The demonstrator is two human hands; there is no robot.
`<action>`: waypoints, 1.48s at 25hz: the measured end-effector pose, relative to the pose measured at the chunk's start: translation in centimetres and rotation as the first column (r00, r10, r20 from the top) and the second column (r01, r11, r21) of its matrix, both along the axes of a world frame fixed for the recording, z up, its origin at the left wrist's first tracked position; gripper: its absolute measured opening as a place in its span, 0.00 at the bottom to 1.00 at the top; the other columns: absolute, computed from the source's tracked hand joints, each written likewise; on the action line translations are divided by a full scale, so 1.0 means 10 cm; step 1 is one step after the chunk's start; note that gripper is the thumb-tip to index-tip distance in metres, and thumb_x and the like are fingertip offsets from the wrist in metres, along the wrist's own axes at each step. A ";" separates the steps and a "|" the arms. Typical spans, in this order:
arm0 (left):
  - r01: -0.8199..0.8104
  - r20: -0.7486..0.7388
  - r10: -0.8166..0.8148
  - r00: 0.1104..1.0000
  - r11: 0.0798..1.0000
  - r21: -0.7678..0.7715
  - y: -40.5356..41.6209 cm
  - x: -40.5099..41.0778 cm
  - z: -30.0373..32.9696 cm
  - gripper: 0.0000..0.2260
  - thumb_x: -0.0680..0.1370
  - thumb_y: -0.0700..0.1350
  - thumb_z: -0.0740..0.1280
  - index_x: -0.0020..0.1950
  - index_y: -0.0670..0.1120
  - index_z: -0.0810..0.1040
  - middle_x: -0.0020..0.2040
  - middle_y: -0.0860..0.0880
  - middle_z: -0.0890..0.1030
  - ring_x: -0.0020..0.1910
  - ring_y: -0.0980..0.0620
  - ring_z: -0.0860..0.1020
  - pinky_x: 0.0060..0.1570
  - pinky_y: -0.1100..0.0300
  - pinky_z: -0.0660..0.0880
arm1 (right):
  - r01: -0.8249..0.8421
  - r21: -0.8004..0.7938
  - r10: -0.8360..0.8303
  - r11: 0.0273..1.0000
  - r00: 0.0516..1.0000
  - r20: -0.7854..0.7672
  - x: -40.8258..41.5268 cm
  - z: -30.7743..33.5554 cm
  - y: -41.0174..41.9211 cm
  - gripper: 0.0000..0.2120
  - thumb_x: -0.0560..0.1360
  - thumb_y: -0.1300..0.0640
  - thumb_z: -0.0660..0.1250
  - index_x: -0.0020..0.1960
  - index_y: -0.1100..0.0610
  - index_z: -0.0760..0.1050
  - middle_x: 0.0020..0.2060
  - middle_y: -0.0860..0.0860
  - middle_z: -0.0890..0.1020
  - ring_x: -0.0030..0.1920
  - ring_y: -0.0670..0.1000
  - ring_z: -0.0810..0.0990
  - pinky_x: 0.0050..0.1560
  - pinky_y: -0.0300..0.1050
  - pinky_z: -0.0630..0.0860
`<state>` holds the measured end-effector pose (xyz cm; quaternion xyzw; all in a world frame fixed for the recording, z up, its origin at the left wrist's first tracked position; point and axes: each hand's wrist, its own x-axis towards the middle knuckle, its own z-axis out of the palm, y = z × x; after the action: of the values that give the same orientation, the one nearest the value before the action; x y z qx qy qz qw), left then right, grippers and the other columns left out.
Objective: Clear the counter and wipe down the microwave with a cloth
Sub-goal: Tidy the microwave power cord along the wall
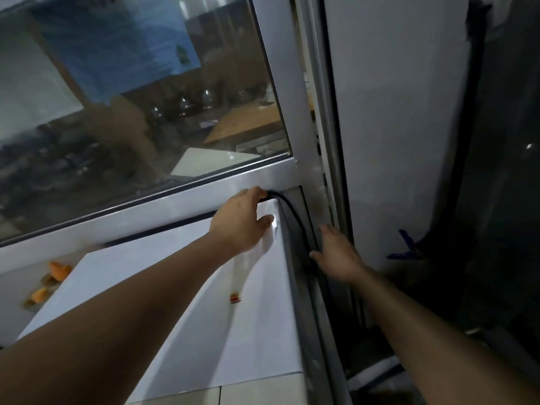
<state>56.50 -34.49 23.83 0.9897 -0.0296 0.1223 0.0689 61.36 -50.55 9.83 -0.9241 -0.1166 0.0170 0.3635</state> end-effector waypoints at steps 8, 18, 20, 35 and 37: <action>-0.008 0.063 0.011 0.998 0.999 -0.040 0.04 0.21 -0.15 0.15 0.77 0.47 0.65 0.63 0.46 0.72 0.61 0.46 0.77 0.59 0.45 0.76 0.57 0.52 0.74 | 0.027 0.239 -0.026 0.971 1.000 -0.007 0.34 -0.42 0.18 0.22 0.75 0.59 0.67 0.66 0.62 0.67 0.64 0.58 0.74 0.63 0.57 0.73 0.60 0.43 0.69; -0.032 0.087 0.037 0.996 0.998 -0.053 0.11 0.24 -0.20 0.13 0.78 0.45 0.64 0.63 0.47 0.73 0.60 0.48 0.78 0.57 0.47 0.77 0.56 0.54 0.75 | 0.037 0.296 -0.036 0.955 0.999 -0.010 0.42 -0.60 0.33 0.14 0.75 0.64 0.65 0.60 0.64 0.73 0.56 0.61 0.74 0.57 0.58 0.74 0.58 0.46 0.71; -0.028 0.086 0.033 0.996 0.998 -0.053 0.11 0.23 -0.21 0.13 0.78 0.45 0.64 0.63 0.47 0.73 0.61 0.48 0.78 0.57 0.48 0.77 0.54 0.58 0.74 | 0.054 0.286 -0.057 0.957 0.998 0.002 0.39 -0.59 0.28 0.05 0.75 0.63 0.65 0.50 0.62 0.72 0.50 0.59 0.75 0.49 0.56 0.74 0.48 0.43 0.71; 0.089 0.019 -0.088 0.996 0.995 -0.045 -0.30 0.22 0.01 0.18 0.77 0.46 0.66 0.66 0.47 0.70 0.64 0.46 0.74 0.62 0.48 0.74 0.61 0.51 0.73 | 0.136 0.288 -0.196 0.948 0.962 0.189 0.08 0.30 -0.64 0.04 0.76 0.58 0.65 0.46 0.60 0.75 0.38 0.53 0.78 0.40 0.52 0.77 0.38 0.40 0.68; 0.115 0.015 -0.114 0.993 0.992 -0.046 -0.42 0.27 0.05 0.19 0.77 0.46 0.66 0.67 0.48 0.70 0.65 0.47 0.73 0.62 0.48 0.74 0.61 0.51 0.73 | 0.137 0.279 -0.205 0.951 0.950 0.234 0.05 0.45 -0.68 0.04 0.74 0.58 0.67 0.44 0.59 0.76 0.37 0.52 0.79 0.40 0.51 0.77 0.39 0.40 0.67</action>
<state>59.24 -38.66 24.30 0.9837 -0.0838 0.1251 0.0988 61.90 -57.32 14.30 -0.8695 -0.0834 -0.1516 0.4627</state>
